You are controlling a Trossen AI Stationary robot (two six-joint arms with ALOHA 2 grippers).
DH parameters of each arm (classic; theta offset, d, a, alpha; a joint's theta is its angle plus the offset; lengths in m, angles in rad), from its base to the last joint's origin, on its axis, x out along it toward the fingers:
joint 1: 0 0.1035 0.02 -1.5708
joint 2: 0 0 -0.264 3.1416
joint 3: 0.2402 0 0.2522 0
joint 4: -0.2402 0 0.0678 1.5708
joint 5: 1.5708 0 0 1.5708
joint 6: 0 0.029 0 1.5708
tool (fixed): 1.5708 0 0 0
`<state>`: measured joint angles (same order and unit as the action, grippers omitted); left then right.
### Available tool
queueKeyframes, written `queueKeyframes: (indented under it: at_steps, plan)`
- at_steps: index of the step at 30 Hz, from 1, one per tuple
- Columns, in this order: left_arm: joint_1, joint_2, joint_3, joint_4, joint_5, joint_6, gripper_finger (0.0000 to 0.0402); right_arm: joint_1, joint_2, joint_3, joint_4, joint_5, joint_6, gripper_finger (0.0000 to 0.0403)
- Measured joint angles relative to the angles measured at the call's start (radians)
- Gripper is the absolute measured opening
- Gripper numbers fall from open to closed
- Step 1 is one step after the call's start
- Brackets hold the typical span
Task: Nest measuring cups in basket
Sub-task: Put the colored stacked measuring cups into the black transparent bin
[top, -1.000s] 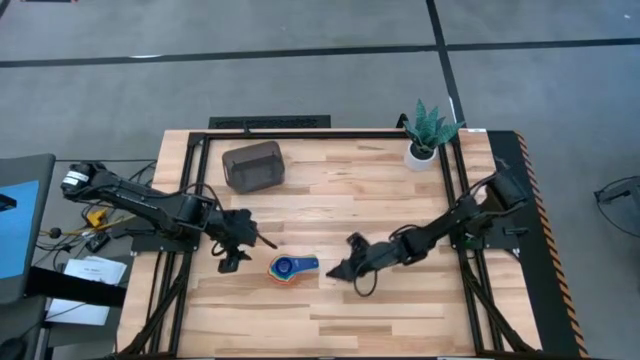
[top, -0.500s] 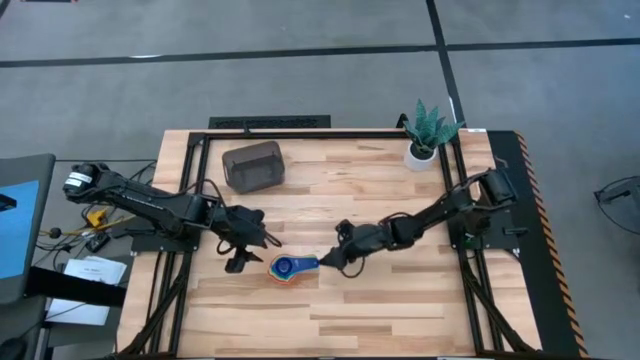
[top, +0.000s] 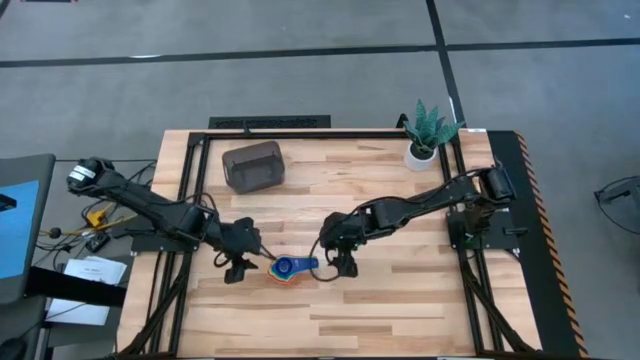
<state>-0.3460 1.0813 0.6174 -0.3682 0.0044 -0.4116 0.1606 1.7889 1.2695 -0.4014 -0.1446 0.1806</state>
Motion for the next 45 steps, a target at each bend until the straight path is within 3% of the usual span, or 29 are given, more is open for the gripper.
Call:
queueKeyframes:
  at_steps: [5, 7, 17, 21, 34, 45]
  plan:
    - [-0.048, 0.0, 0.0, 0.014, -0.097, -0.003, 0.0185, 0.018, 0.008, 0.048, 0.043, 0.052, -0.122, 0.0312]
    - [-0.048, 0.0, 0.0, 0.015, -0.1, -0.004, 0.0185, 0.021, 0.058, 0.06, 0.095, 0.06, -0.129, 0.032]
    - [-0.049, 0.082, 0.0, 0.015, -0.07, 0.037, 0.0185, 0.05, 0.252, 0.242, -0.1, 0.113, -0.193, 0.0369]
    - [-0.049, 0.116, -0.001, 0.061, -0.069, 0.039, 0.0185, 0.045, 0.282, 0.285, -0.087, 0.117, -0.214, 0.0375]
    - [-0.054, 0.259, 0.009, 0.195, -0.072, 0.006, 0.0185, 0.028, 0.327, 0.297, -0.046, 0.12, -0.185, 0.0358]
    - [-0.039, 0.294, 0.008, 0.26, -0.118, 0.011, 0.0185, 0.006, 0.327, 0.297, -0.054, 0.126, -0.191, 0.0316]
